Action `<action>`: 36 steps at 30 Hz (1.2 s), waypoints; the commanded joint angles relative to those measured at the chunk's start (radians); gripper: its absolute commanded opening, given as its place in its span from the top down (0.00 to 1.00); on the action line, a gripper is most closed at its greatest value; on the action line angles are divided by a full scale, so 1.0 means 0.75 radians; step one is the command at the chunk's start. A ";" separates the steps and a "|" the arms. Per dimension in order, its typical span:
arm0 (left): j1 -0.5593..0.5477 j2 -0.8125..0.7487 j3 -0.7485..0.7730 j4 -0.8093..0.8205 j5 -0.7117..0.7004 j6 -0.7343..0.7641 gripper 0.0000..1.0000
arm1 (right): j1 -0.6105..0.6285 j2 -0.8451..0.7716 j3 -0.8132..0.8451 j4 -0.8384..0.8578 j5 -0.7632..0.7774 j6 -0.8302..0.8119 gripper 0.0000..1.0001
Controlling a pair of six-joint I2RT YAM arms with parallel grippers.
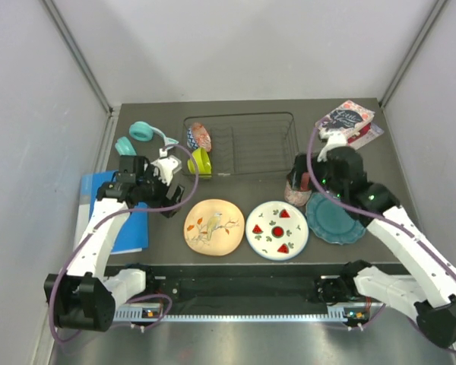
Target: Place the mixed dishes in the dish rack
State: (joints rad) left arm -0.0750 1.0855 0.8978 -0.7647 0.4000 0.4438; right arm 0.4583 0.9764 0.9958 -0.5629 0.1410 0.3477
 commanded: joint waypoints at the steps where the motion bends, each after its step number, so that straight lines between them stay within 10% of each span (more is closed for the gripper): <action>1: -0.019 -0.038 -0.094 0.021 0.162 0.097 0.01 | 0.182 0.056 -0.164 0.267 -0.379 -0.026 0.00; 16: -0.039 0.066 -0.160 0.052 0.103 0.365 0.01 | 0.383 0.792 0.079 0.660 -0.603 -0.181 0.02; 36: -0.041 0.042 0.054 -0.211 0.170 0.465 0.01 | 0.485 1.048 0.014 0.826 -0.656 -0.237 0.16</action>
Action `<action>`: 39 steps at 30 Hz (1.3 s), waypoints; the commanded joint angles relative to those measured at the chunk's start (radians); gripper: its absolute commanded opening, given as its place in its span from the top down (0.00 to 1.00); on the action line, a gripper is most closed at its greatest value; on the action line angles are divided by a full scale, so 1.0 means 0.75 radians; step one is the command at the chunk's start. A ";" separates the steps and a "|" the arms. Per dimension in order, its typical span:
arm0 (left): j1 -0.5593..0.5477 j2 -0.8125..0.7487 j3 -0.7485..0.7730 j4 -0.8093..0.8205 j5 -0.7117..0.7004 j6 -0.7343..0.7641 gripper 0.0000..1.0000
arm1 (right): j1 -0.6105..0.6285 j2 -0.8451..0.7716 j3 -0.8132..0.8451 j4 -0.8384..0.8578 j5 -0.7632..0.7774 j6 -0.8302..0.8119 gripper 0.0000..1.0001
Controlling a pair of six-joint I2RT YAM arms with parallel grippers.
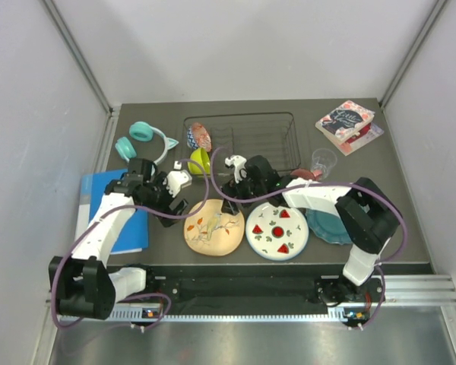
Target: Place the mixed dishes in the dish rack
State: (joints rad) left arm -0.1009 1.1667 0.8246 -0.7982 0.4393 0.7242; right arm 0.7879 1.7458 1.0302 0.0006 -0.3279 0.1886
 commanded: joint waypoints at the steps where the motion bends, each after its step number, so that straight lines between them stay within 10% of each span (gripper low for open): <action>1: -0.005 -0.075 0.185 -0.205 0.164 0.151 0.01 | 0.048 0.030 -0.036 0.077 -0.031 -0.024 0.16; 18: -0.047 -0.494 -0.185 -0.468 0.171 0.826 0.01 | 0.107 0.020 -0.216 0.187 0.006 0.033 0.22; 39: -0.244 0.097 -0.234 0.113 0.081 0.528 0.01 | 0.105 0.043 -0.146 0.077 -0.013 0.014 0.26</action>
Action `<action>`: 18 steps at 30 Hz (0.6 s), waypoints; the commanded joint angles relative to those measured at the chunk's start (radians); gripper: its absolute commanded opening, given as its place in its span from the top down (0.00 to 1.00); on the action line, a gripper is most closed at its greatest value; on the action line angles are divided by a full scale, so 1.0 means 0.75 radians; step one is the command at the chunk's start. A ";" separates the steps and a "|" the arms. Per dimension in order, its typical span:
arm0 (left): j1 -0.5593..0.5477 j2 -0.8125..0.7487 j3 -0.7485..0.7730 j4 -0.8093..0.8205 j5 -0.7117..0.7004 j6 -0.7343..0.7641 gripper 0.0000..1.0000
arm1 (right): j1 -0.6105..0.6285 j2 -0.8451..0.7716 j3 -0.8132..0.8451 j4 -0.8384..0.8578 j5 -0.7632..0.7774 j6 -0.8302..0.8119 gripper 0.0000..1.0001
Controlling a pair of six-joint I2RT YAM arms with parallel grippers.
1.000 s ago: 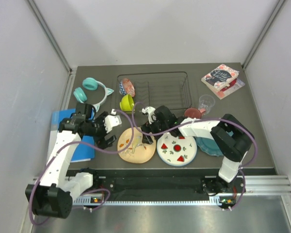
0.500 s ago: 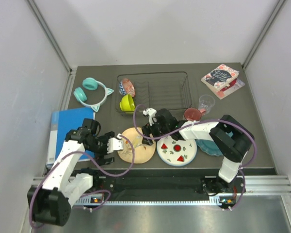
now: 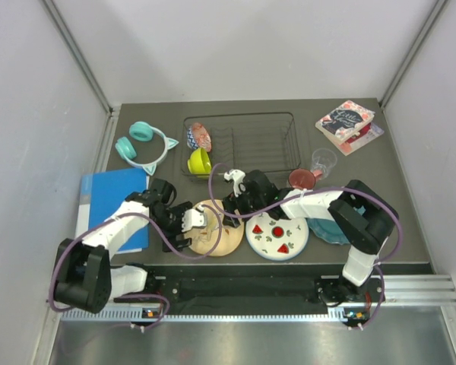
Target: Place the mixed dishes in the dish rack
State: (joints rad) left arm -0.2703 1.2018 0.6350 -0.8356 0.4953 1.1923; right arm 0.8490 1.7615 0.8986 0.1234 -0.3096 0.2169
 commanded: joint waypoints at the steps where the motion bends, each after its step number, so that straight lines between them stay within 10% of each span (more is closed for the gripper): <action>1: -0.018 0.072 0.019 0.183 0.000 -0.123 0.01 | 0.024 0.028 0.031 -0.091 -0.045 -0.025 0.26; 18: -0.018 0.073 -0.092 0.584 -0.012 -0.455 0.01 | 0.017 0.061 0.123 -0.246 -0.168 -0.105 0.43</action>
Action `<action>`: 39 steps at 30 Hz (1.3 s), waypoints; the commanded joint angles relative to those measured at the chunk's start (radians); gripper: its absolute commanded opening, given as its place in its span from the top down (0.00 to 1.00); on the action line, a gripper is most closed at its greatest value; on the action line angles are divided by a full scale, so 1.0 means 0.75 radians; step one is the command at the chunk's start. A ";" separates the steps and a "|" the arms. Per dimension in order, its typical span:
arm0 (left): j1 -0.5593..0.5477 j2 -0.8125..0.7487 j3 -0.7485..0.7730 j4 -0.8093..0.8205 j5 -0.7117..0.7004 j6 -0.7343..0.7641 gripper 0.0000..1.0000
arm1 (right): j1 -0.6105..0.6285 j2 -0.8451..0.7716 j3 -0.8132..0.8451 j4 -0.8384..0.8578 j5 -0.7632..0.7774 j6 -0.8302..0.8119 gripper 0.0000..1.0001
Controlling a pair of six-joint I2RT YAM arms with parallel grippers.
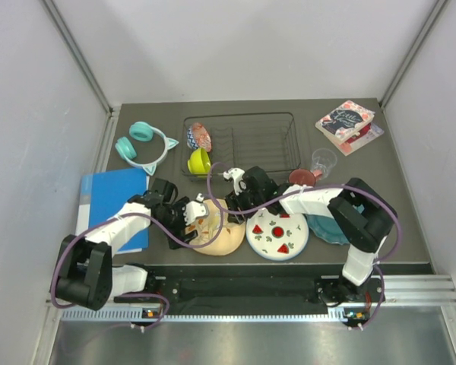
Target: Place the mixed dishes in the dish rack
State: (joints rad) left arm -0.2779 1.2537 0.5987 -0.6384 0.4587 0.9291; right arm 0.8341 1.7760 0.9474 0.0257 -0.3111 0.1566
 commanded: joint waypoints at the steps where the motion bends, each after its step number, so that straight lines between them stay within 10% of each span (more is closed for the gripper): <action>1: -0.010 -0.001 -0.044 0.323 0.041 -0.106 0.01 | 0.035 0.041 0.070 -0.130 -0.166 -0.031 0.46; 21: -0.012 -0.031 -0.033 0.387 0.027 -0.128 0.01 | 0.056 -0.216 0.238 -0.243 -0.348 0.057 0.50; 28: -0.014 -0.037 -0.054 0.389 0.045 -0.126 0.01 | 0.056 -0.190 0.199 -0.131 -0.450 0.143 0.78; 39: -0.020 -0.035 -0.070 0.444 0.061 -0.151 0.01 | 0.084 -0.120 0.203 -0.102 -0.499 0.196 0.86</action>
State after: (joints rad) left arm -0.2794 1.2259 0.5617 -0.5426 0.4267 0.8562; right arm 0.8284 1.6470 1.0725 -0.0929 -0.4820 0.2722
